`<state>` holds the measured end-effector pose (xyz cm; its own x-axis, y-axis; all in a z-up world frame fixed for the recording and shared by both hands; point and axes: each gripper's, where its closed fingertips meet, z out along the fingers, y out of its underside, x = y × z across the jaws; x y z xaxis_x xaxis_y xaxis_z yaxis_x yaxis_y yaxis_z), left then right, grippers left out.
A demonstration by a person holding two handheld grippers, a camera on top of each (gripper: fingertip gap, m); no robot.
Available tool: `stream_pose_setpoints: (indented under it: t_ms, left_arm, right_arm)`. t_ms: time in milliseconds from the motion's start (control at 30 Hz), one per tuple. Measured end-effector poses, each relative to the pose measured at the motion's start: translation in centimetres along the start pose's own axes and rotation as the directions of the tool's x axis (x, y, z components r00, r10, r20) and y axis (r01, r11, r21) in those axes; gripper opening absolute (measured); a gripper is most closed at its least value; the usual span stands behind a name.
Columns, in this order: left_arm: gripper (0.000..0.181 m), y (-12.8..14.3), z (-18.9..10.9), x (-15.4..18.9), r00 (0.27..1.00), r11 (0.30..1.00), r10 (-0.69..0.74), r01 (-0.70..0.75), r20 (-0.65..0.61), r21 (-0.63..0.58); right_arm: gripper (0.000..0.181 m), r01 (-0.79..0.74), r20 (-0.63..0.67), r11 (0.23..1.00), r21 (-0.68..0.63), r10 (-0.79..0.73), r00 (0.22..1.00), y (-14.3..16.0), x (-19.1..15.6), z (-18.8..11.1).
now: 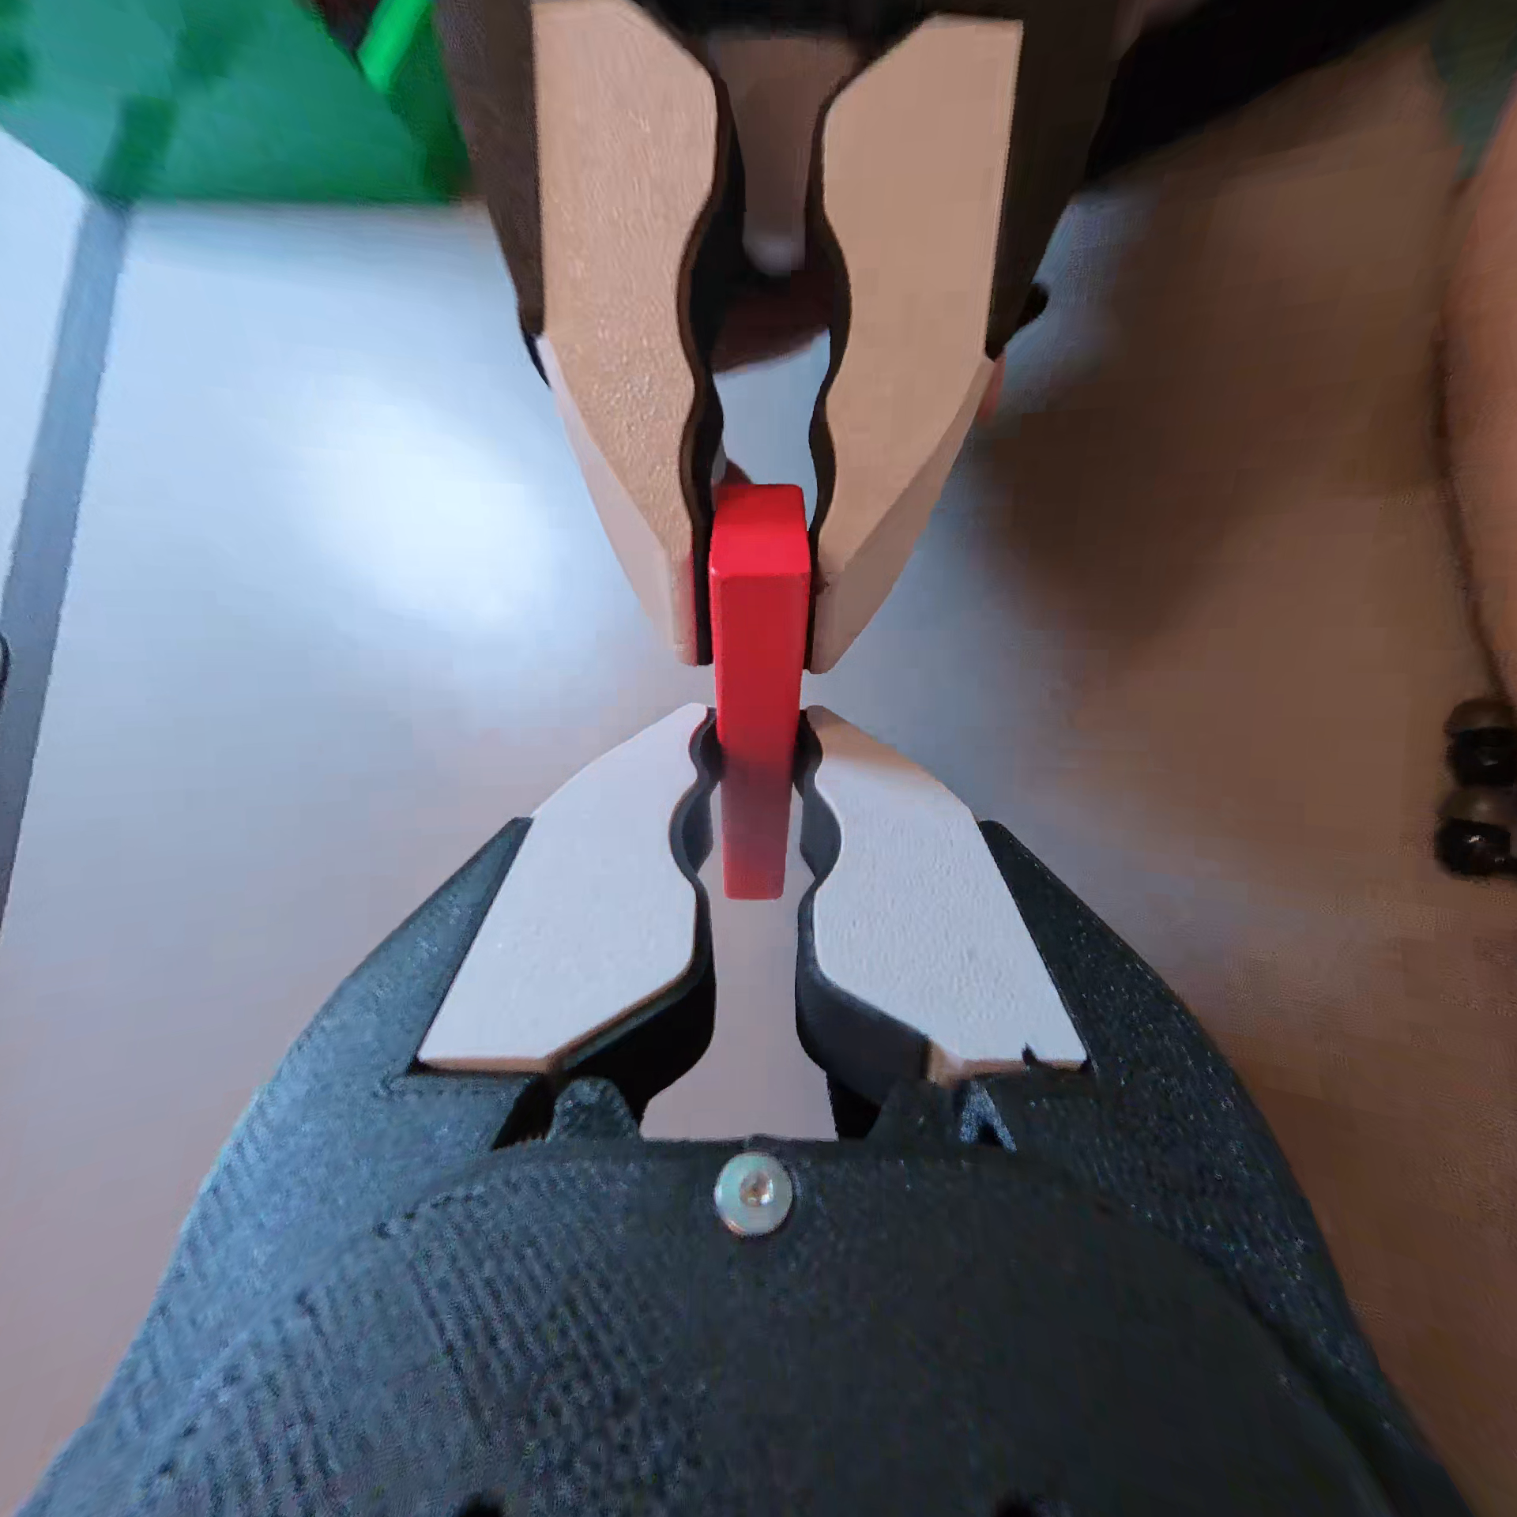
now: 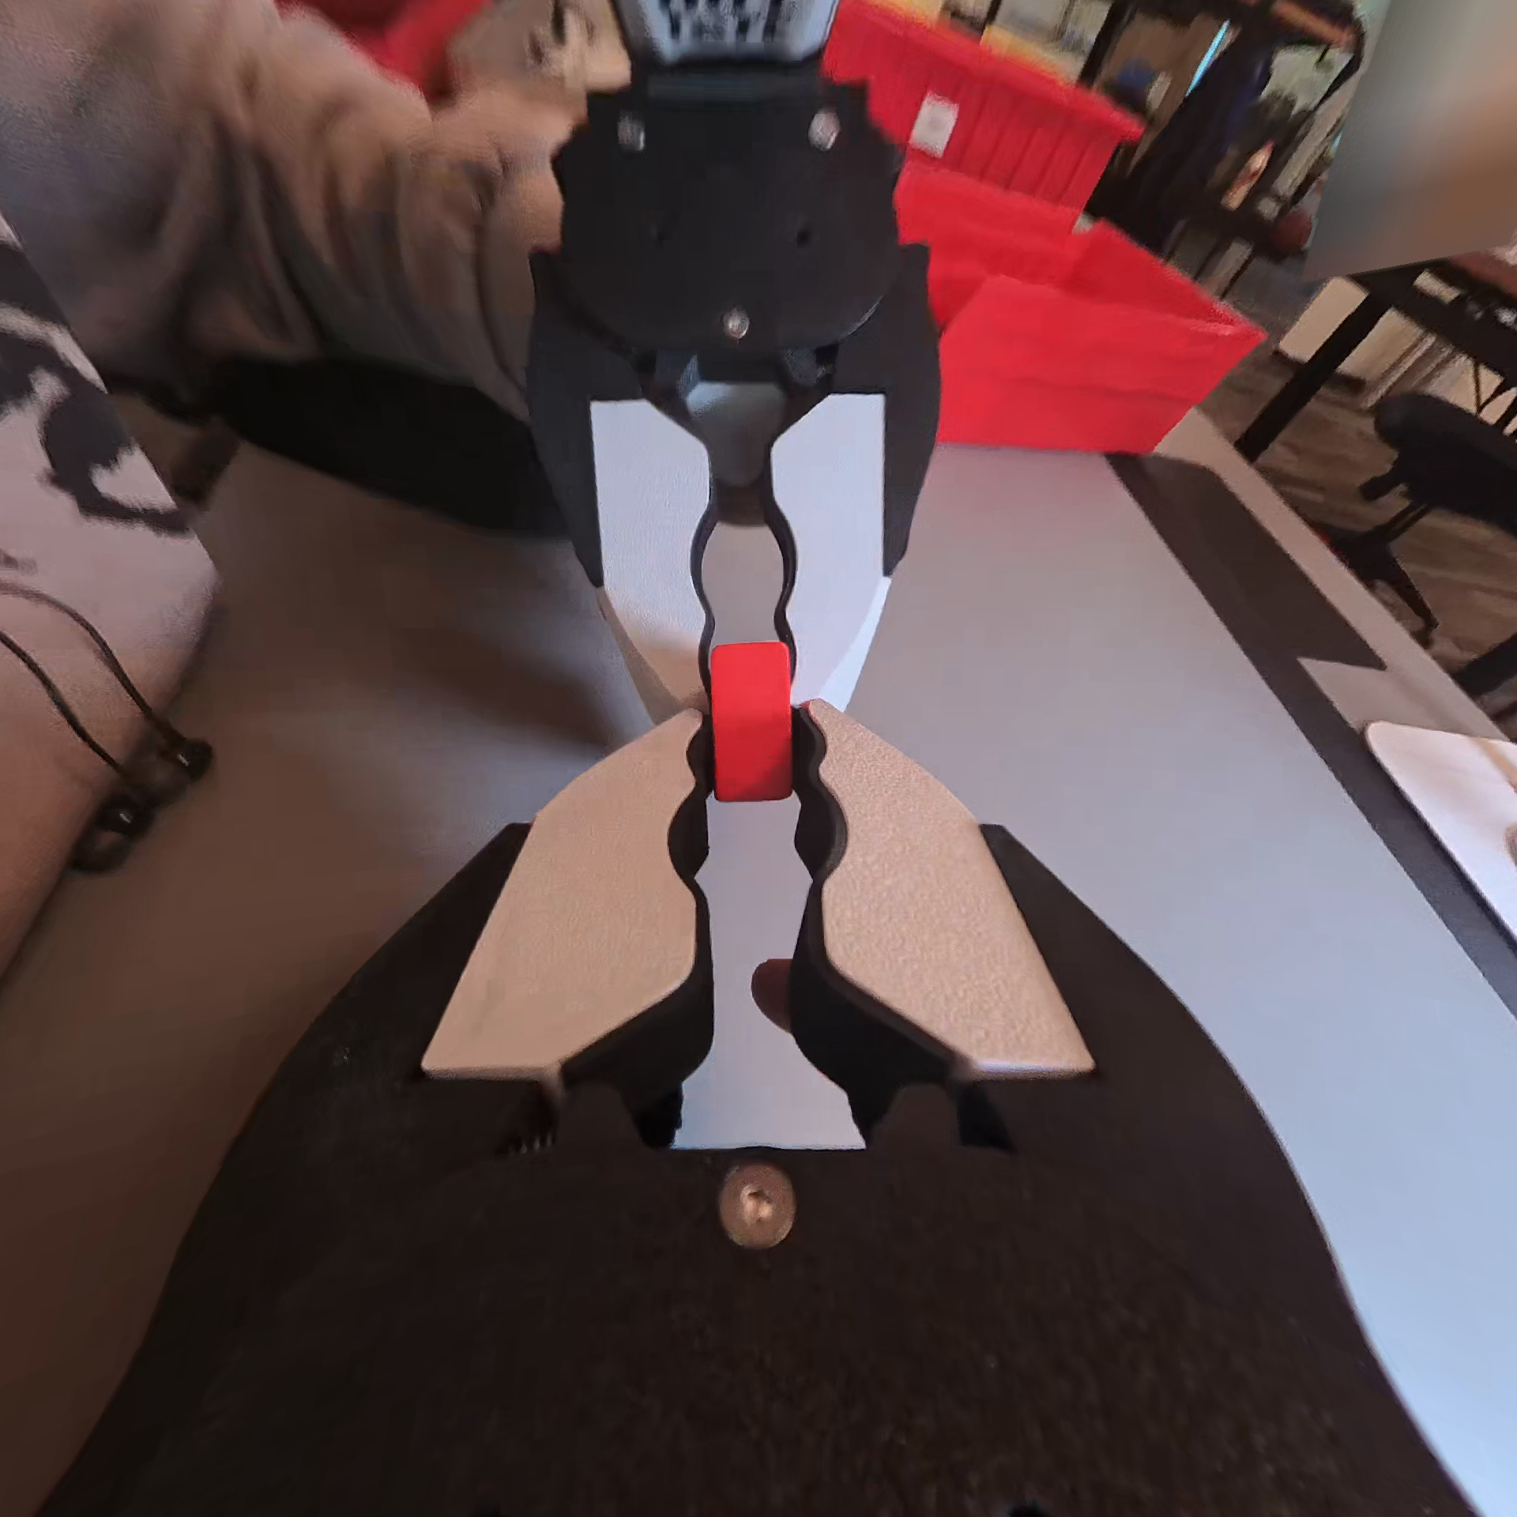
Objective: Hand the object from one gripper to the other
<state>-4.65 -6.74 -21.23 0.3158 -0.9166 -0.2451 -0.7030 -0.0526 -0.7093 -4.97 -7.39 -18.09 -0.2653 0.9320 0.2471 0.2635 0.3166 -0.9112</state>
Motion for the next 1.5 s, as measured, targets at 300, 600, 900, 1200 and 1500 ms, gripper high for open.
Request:
stream_pose_setpoints:
  t_ms: [300, 600, 900, 1200, 1500]
  left_arm:
    - [0.043, -6.0, -5.4, -1.9, 0.974, 0.795, -0.166, 0.223, -0.151, 0.564]
    - [0.017, -7.3, -8.6, -2.8, 0.938, 0.679, -0.23, 0.345, -0.259, 0.648]
    - [0.017, -2.5, -3.9, -2.5, 0.984, 0.943, -0.16, 0.174, -0.072, 0.284]
    - [0.017, -2.7, -1.9, -0.2, 0.999, 0.978, -0.038, 0.045, -0.039, 0.202]
    - [0.039, -5.4, -4.2, -1.3, 0.966, 0.829, -0.184, 0.251, -0.181, 0.499]
  right_arm:
    - [0.017, -0.293, 0.108, 0.77, 0.567, 0.283, 0.953, -7.4, 3.2, -6.3]
    - [0.017, -0.291, 0.094, 0.854, 0.432, 0.278, 0.956, -5.1, 2.2, -3.3]
    - [0.036, -0.076, -0.056, 0.997, 0.008, 0.076, 0.995, 0.4, 2.2, -1.2]
    - [0.021, -0.019, -0.015, 0.998, -0.063, 0.018, 1.0, 1.4, 0.0, 0.9]
    - [0.016, -0.324, 0.12, 0.818, 0.475, 0.305, 0.945, -5.9, 2.3, -3.7]
